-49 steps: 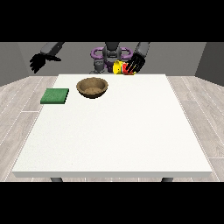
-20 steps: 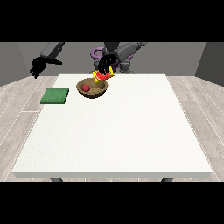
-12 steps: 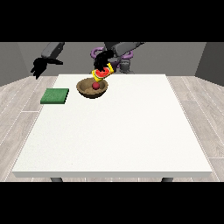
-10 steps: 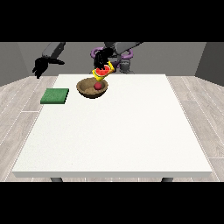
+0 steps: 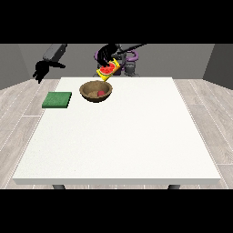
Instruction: Pick the cup and pour the ball into the bowl, then pick the bowl and place it on the pad
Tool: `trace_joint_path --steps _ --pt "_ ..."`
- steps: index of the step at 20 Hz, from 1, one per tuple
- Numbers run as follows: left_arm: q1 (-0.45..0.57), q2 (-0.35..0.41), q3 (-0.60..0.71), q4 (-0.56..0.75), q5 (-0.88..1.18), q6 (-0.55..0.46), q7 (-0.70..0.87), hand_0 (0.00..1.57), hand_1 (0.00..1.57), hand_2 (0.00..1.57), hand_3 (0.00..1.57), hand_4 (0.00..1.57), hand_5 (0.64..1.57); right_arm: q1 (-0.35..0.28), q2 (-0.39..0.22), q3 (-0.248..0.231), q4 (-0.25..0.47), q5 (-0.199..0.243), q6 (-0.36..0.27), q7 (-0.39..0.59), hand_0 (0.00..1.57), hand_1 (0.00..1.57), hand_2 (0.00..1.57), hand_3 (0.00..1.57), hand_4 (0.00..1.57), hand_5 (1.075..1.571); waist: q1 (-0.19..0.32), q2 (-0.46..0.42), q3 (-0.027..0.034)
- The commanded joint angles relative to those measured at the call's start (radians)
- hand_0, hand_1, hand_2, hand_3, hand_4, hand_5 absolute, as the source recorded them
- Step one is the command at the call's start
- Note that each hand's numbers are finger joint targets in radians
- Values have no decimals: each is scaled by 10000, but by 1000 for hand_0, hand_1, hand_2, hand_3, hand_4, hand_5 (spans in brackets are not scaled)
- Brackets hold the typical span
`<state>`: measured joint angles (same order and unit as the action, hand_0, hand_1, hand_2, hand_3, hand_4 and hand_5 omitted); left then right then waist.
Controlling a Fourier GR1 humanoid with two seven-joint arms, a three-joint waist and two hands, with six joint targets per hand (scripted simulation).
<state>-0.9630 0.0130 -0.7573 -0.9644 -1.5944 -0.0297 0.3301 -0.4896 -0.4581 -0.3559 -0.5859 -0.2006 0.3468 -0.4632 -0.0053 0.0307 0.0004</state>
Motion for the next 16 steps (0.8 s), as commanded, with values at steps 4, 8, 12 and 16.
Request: trace_joint_path --steps 4,8,12,16 --pt "1444 -116 1791 -1423 1771 1883 25 0 0 1571 1571 1273 1452 33 52 -162 258 -265 -122 797 0 0 0 0 482 1561 1225 -40 -38" --pt "1555 975 4035 -2043 3719 2684 -801 401 401 1571 1571 1001 1570 211 18 -297 164 -414 -176 874 0 0 0 0 470 1557 1594 -77 -44" --pt "2759 1046 5192 -2083 5803 3271 -1929 859 859 1571 1555 925 1555 379 480 -161 -258 -301 -507 299 0 0 0 0 411 1556 1486 701 -47" --pt "2932 507 6583 -2557 8476 3082 -3021 1177 1177 1400 1125 775 1537 280 957 -255 -336 -490 -791 257 0 0 0 0 256 1565 1645 1334 -58"
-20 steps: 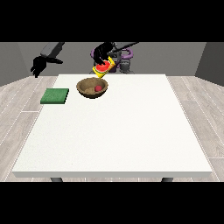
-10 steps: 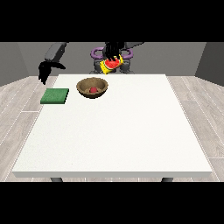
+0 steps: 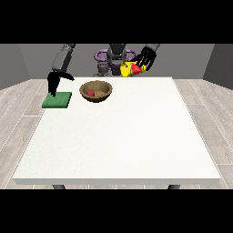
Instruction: Pick the cup and pour the ball into the bowl, then pick the bowl and place it on the pad
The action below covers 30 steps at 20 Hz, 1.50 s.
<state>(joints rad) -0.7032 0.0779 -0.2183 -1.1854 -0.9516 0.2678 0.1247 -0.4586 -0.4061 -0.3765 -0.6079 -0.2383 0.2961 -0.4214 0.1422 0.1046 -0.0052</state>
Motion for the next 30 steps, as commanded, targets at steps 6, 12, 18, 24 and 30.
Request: trace_joint_path --steps 6,12,18,24,30 --pt "492 -758 2575 282 4642 188 -2585 287 287 0 0 832 1559 -498 1225 626 -986 48 -210 110 0 0 0 0 393 1570 -865 1413 10" --pt "1222 -414 3418 1240 6384 -486 -4057 0 0 0 0 0 1516 -191 1909 1382 -1505 494 -659 574 0 0 0 0 235 1549 -1520 1045 42" --pt "989 -528 3245 1586 6452 -617 -3685 0 0 0 0 0 1531 153 2136 1734 -1223 715 -723 691 0 0 0 0 0 1544 -1683 404 53" --pt "1085 -519 2854 886 6429 -833 -3234 0 0 0 0 0 1549 78 2274 1334 -113 452 -916 156 0 0 0 0 251 1550 -1052 310 57" --pt "1181 -545 2460 116 6580 -1416 -3398 0 0 0 0 0 1557 380 2190 875 171 174 -742 -826 0 0 0 0 133 1531 -3 1186 64"
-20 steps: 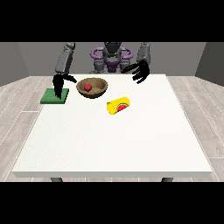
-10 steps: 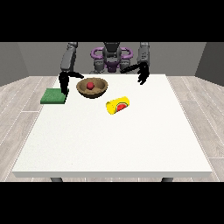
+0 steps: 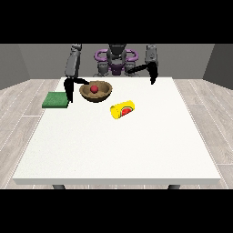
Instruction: Pick the cup and pour the ball into the bowl, then pick the bowl and place it on the pad
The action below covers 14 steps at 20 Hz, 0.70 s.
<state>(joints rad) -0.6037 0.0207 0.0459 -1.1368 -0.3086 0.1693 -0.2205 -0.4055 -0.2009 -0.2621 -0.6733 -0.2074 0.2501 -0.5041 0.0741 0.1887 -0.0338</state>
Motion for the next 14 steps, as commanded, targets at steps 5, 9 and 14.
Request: trace_joint_path --steps 5,9,14 --pt "-308 197 -98 -388 31 -285 227 0 0 0 0 0 1559 -25 555 -208 332 -227 -457 202 0 0 0 0 227 1532 581 436 348" --pt "-175 180 -93 -72 187 -605 565 0 0 0 0 0 1562 -131 858 -103 -181 -287 -935 1238 0 0 0 0 292 1538 571 -269 332" --pt "71 506 253 110 370 -603 -43 0 0 0 0 0 1564 -951 987 -55 -90 -469 -1086 1789 0 0 0 0 384 1552 170 -165 340"
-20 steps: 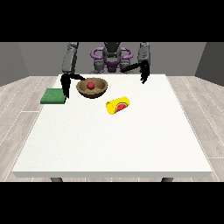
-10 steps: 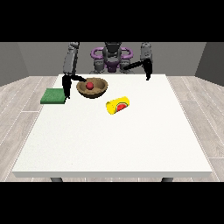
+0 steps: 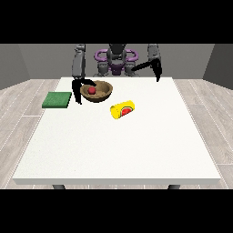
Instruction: Pick the cup and pour the ball into the bowl, then pick the bowl and place it on the pad
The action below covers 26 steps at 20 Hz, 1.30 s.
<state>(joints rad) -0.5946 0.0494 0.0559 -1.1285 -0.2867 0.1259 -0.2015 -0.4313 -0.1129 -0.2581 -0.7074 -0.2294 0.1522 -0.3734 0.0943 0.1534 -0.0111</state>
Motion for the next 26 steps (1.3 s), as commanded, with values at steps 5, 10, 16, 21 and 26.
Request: trace_joint_path --steps 5,10,16,21,26 --pt "69 -3 -284 -724 17 -234 -43 0 0 0 0 0 1566 -70 212 -237 1382 15 -885 262 635 635 300 0 558 1571 606 610 124" --pt "289 204 5 -363 309 -500 -219 0 0 0 0 0 1568 96 -203 411 1038 1016 -2031 1038 1571 1571 1571 1571 1053 1550 526 342 99" --pt "612 691 714 289 652 -529 -453 0 0 0 0 0 1570 -615 -110 923 401 1472 -3081 2783 1571 1571 1571 1571 1026 1555 -109 -599 102" --pt "1228 1199 1307 1078 1006 -694 -1055 0 0 0 0 0 1570 -1053 -182 1312 -402 1392 -2633 4678 1571 1571 1571 1571 1039 1559 -930 -1248 105" --pt "1504 1287 1386 1165 951 -450 -1056 0 0 0 0 0 1570 -1163 -1285 796 -776 825 -1718 5471 1571 1571 1571 1571 1067 1552 -1210 -1406 108"
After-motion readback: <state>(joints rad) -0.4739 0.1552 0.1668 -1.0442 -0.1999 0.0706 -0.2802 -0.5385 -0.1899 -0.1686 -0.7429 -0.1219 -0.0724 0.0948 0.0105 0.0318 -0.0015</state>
